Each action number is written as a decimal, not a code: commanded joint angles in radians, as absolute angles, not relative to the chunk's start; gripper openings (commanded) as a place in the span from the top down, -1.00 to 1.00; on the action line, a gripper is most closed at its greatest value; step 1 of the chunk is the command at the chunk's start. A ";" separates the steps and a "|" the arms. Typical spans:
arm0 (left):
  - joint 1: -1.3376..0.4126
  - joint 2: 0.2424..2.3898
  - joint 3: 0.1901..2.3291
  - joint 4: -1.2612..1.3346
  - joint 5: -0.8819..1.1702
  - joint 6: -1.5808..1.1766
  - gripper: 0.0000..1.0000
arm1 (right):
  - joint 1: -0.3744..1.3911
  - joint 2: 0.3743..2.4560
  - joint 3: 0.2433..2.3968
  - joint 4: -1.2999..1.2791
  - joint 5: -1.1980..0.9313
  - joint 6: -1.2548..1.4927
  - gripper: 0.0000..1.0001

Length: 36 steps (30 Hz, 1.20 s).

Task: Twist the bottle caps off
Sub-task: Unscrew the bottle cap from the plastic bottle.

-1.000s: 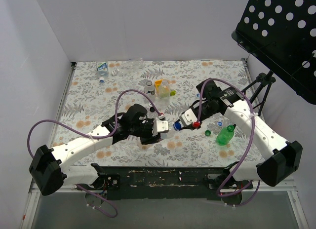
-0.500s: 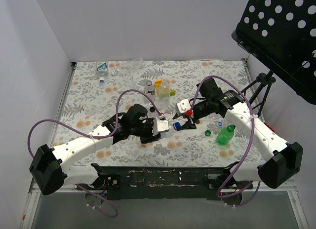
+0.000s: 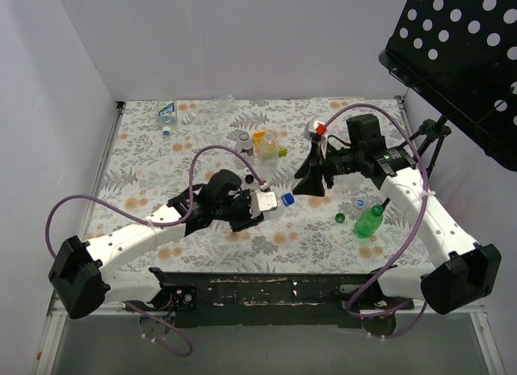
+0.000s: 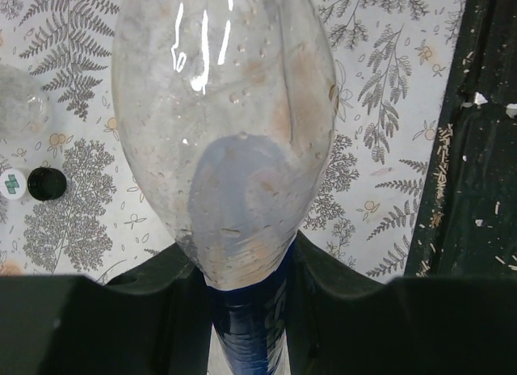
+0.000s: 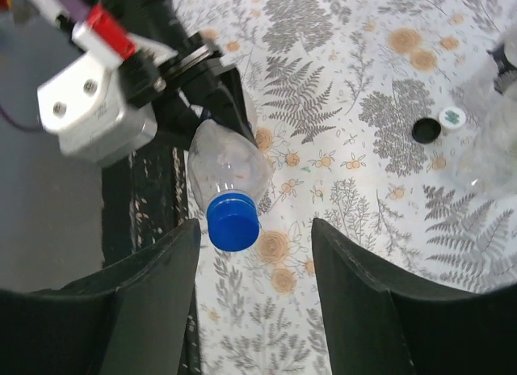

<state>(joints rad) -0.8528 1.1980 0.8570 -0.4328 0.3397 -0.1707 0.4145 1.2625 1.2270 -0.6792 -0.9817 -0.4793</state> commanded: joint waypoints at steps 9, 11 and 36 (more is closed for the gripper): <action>-0.854 1.233 0.910 -0.385 0.264 -0.222 0.63 | 0.410 1.216 1.043 -0.388 -0.833 0.239 -0.31; -0.854 1.236 0.913 -0.385 0.258 -0.224 0.63 | 0.411 1.226 1.029 -0.379 -0.838 0.253 -0.31; -0.854 1.241 0.910 -0.380 0.258 -0.230 0.63 | 0.436 1.278 1.034 -0.342 -0.957 0.265 0.61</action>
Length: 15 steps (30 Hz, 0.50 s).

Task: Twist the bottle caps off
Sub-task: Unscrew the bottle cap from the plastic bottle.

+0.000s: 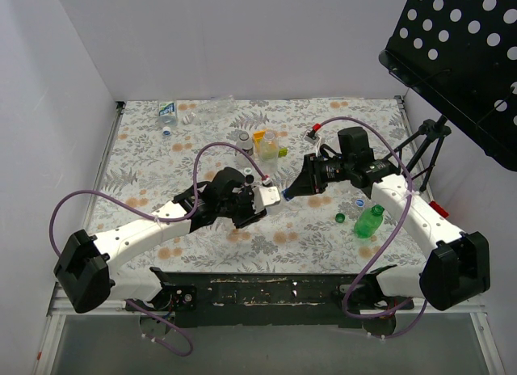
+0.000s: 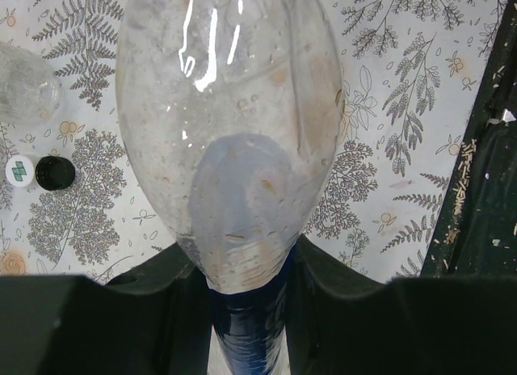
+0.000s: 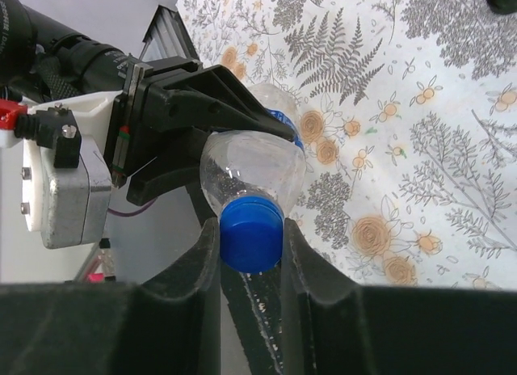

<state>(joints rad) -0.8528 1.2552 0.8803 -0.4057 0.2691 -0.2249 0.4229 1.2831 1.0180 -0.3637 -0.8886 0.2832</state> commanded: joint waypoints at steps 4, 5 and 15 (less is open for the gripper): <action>-0.854 1.221 0.896 -0.385 0.284 -0.226 0.64 | 0.437 1.285 1.058 -0.360 -1.023 0.148 0.97; -0.854 1.212 0.890 -0.387 0.297 -0.222 0.64 | 0.437 1.289 1.074 -0.380 -1.052 0.077 0.97; -0.831 1.095 0.857 -0.477 0.613 -0.134 0.63 | 0.598 1.483 1.560 -1.310 -1.044 -1.394 0.97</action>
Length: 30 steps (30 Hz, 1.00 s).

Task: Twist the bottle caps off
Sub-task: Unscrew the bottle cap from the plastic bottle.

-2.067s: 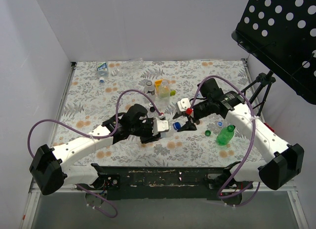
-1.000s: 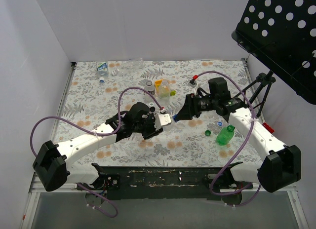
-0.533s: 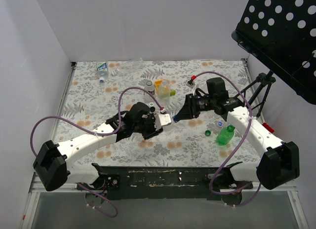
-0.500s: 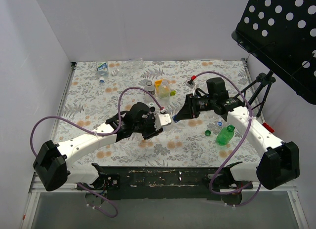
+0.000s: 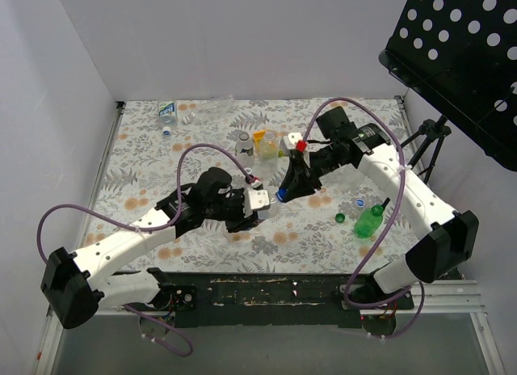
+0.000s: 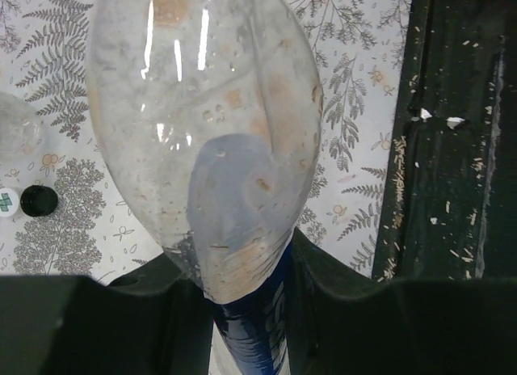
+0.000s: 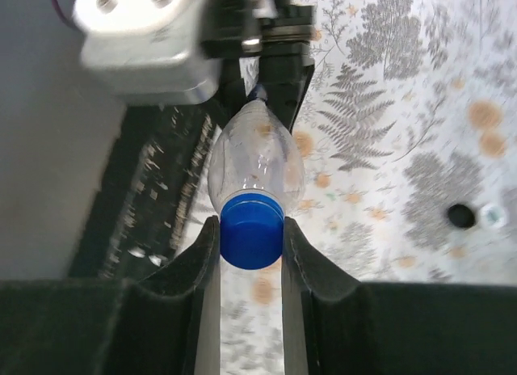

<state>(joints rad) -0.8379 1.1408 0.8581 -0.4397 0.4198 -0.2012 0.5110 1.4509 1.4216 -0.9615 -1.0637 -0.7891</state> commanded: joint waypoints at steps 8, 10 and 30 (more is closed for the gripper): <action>-0.776 1.097 0.888 -0.571 0.718 -0.098 0.62 | 0.712 1.425 1.595 -1.302 -0.858 -1.643 0.97; -0.759 1.094 0.899 -0.584 0.727 -0.083 0.62 | 0.715 1.401 1.595 -1.304 -0.853 -1.672 0.97; -0.752 1.190 0.899 -0.457 0.624 -0.089 0.63 | 0.692 1.273 1.356 -0.988 -0.822 -1.275 0.13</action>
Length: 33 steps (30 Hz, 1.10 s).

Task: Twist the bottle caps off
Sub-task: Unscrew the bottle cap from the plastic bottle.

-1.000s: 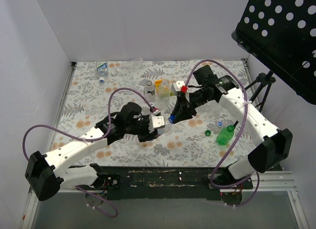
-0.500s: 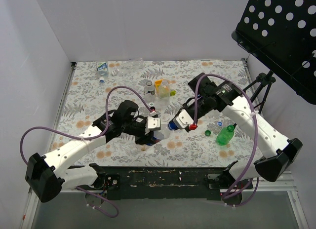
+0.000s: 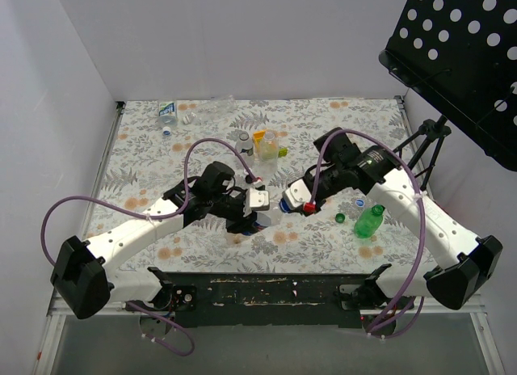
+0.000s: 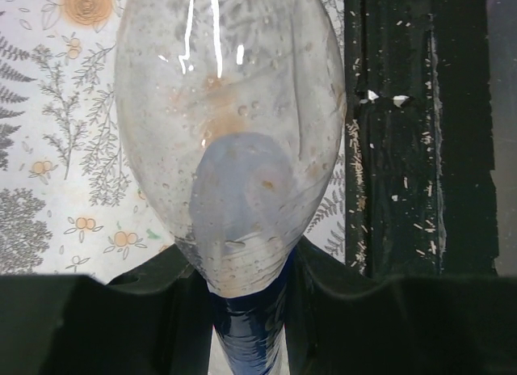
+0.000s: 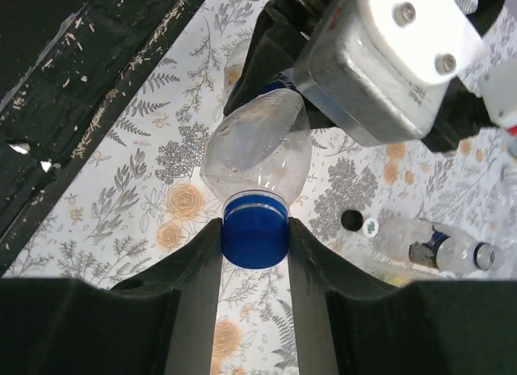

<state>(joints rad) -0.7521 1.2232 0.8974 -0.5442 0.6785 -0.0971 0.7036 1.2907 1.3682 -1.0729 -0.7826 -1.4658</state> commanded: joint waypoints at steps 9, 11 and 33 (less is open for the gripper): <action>-0.750 1.160 0.845 -0.442 0.583 -0.103 0.63 | 0.604 1.247 1.393 -0.956 -0.934 -1.046 -0.34; -0.750 1.151 0.844 -0.431 0.559 -0.112 0.63 | 0.585 1.223 1.384 -0.910 -0.954 -0.935 -0.43; -0.795 1.196 0.876 -0.364 0.391 -0.184 0.65 | 0.409 1.160 0.959 -0.141 -0.864 0.436 -0.47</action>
<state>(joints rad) -0.7849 1.1927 0.8459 -0.3855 0.4068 -0.1776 0.3882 1.1435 0.9245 -0.2096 -0.8547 0.3744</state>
